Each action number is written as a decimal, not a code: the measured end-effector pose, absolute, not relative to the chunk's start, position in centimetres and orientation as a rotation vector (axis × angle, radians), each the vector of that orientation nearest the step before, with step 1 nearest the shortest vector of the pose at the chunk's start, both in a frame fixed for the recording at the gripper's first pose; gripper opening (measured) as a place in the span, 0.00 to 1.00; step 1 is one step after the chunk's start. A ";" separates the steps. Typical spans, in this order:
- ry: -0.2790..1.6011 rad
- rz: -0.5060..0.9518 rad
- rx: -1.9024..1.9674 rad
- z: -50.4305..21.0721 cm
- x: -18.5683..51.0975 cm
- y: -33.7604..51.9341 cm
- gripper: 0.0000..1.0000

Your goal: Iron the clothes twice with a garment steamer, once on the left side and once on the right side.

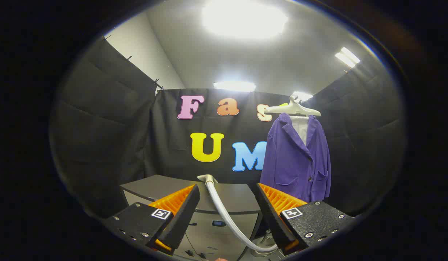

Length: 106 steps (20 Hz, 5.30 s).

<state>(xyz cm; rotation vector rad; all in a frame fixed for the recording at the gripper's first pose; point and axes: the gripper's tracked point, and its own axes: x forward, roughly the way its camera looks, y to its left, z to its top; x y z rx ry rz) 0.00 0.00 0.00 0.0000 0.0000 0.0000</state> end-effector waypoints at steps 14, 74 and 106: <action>-0.004 -0.012 0.011 1.3 -0.2 -2.2 0.94; 0.919 -0.023 0.292 -13.9 37.4 8.0 0.93; 0.643 -0.123 0.147 -4.7 24.6 1.7 0.37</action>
